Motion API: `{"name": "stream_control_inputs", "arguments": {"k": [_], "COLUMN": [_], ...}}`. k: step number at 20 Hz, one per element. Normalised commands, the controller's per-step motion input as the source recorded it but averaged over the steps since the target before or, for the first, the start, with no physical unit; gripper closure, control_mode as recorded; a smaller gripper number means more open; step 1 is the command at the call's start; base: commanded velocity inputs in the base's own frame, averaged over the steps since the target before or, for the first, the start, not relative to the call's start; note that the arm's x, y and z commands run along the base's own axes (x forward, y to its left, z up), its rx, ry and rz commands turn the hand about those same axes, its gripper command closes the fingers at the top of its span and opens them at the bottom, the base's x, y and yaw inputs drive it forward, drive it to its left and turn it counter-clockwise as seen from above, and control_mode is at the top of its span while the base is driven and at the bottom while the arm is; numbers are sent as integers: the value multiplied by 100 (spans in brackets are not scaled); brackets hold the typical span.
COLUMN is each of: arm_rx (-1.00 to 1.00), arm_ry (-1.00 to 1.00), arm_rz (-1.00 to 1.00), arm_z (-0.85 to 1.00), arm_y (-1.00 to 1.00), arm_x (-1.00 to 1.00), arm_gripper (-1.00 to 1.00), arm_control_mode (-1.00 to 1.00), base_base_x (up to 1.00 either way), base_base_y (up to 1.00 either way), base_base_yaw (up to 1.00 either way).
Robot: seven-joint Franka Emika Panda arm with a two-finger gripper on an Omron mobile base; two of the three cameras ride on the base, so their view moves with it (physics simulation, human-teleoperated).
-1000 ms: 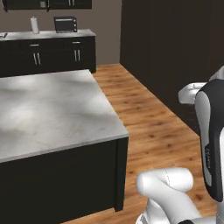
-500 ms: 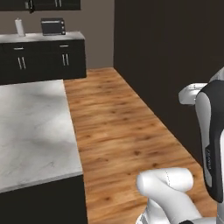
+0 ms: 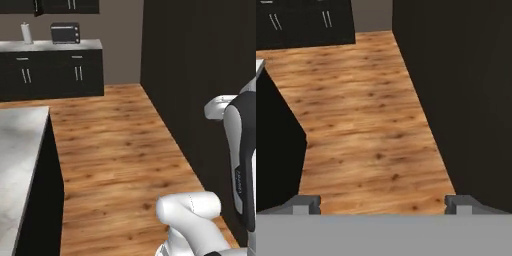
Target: There is a bowl on the dining counter. Grab a lemon wedge from the fridge and place it in the bowl. Then get the liquor bottle and glass cup from the cabinet and place them next to the bowl.
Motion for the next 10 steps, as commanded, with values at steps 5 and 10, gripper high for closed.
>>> {"name": "stream_control_inputs", "arguments": {"k": [5,10], "arm_rx": [0,0], "arm_ry": [0,0], "arm_rz": [0,0], "arm_z": [0,0], "arm_y": [0,0], "arm_x": [0,0], "arm_gripper": [-100,-100], "arm_control_mode": [100,100], "base_base_x": [100,100], "base_base_y": [-76,-41], "base_base_yaw": [21,6]}}
